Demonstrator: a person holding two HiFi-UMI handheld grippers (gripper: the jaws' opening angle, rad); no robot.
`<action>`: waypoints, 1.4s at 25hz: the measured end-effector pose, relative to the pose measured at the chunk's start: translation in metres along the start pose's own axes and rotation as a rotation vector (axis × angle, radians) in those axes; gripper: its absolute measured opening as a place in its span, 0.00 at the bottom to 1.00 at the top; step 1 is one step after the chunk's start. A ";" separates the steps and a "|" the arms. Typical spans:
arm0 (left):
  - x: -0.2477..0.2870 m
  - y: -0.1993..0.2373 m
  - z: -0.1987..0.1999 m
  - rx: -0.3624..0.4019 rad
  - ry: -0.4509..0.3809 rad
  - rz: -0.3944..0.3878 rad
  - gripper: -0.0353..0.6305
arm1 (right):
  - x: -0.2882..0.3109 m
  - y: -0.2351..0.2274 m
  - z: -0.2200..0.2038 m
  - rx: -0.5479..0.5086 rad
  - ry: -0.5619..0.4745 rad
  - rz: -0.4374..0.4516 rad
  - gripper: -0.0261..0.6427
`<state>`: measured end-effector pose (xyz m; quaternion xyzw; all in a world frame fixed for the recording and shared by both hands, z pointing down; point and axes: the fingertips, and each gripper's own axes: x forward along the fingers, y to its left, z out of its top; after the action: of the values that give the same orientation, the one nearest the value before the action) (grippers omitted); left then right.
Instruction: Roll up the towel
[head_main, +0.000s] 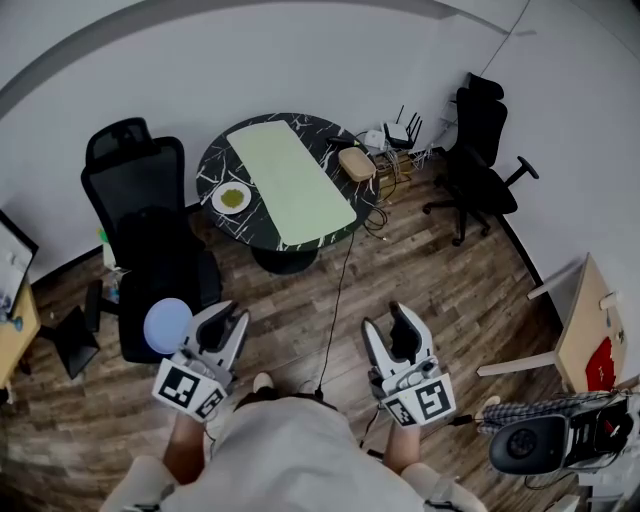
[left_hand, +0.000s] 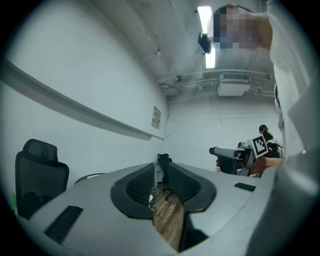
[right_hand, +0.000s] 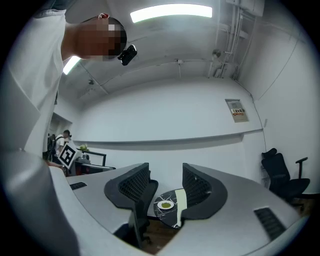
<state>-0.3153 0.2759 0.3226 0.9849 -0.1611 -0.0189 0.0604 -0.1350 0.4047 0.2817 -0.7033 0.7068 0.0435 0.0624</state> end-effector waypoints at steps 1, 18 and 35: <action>0.000 0.000 0.000 -0.001 -0.002 0.002 0.22 | 0.000 -0.001 0.000 0.000 0.000 -0.006 0.32; -0.012 0.031 0.000 -0.004 -0.018 0.170 0.60 | -0.013 -0.051 -0.003 -0.117 0.061 -0.151 0.54; 0.021 0.005 0.001 0.009 -0.032 0.211 0.61 | -0.035 -0.101 -0.011 -0.088 0.064 -0.132 0.55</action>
<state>-0.2970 0.2642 0.3214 0.9623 -0.2648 -0.0277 0.0551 -0.0345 0.4372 0.3003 -0.7514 0.6580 0.0477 0.0116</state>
